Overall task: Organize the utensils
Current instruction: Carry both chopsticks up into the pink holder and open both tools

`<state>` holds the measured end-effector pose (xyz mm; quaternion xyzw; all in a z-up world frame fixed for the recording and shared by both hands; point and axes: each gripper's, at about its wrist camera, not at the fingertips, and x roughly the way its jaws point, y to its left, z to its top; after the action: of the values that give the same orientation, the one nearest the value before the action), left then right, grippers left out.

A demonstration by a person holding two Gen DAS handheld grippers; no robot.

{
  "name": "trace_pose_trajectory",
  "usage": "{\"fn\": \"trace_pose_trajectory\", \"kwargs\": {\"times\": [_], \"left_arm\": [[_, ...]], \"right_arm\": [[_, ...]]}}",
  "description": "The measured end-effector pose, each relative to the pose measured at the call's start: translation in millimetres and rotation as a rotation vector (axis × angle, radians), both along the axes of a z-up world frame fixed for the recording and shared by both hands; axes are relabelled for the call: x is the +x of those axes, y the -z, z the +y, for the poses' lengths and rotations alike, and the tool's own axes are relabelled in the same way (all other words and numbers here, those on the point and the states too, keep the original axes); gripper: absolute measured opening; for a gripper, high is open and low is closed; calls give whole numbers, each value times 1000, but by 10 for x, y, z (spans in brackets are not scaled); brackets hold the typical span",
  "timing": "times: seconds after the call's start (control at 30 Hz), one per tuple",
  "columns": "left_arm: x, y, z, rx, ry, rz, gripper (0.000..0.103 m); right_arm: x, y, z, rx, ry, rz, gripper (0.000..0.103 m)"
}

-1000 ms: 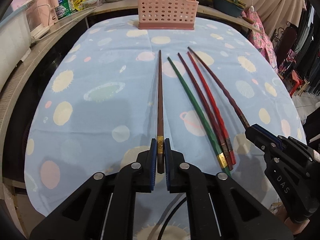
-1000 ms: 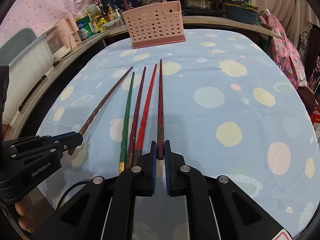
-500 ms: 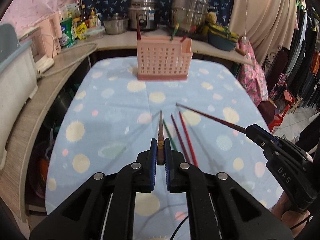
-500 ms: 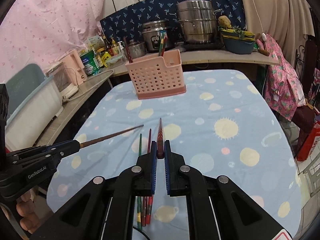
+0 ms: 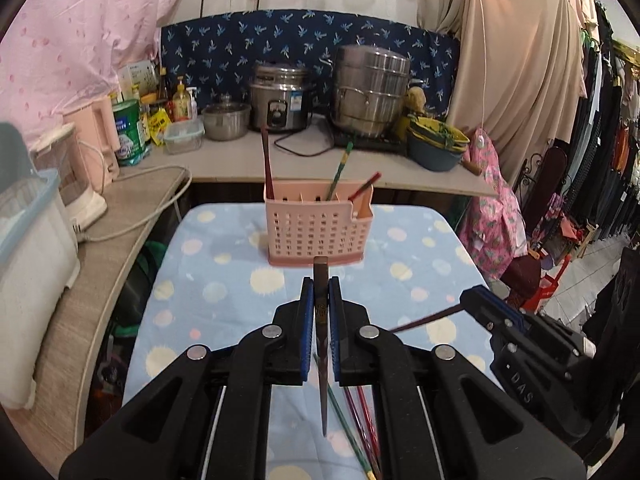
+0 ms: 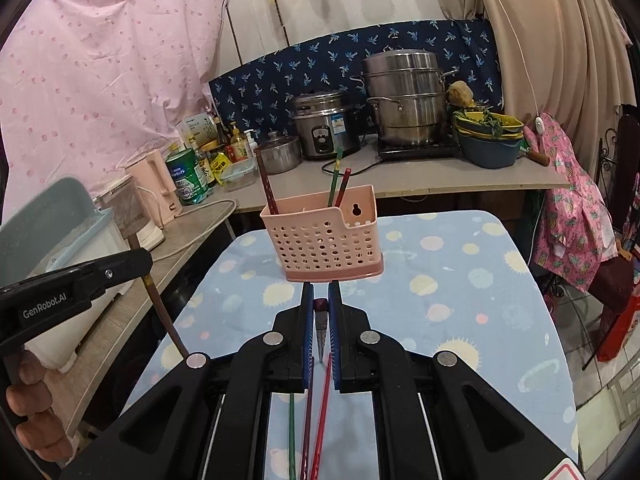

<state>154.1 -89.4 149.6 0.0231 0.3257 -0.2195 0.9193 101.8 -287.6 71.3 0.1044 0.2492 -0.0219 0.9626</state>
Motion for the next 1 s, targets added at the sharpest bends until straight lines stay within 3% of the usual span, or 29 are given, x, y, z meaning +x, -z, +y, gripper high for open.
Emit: {"fn": "trace_pose_trajectory", "kwargs": {"times": [0.47, 1.0], "left_arm": [[668, -396, 13, -41, -83, -55, 7], [1433, -1039, -149, -87, -140, -194, 7]], "right_arm": [[378, -558, -191, 57, 4, -118, 7], [1252, -1341, -488, 97, 51, -287, 7]]}}
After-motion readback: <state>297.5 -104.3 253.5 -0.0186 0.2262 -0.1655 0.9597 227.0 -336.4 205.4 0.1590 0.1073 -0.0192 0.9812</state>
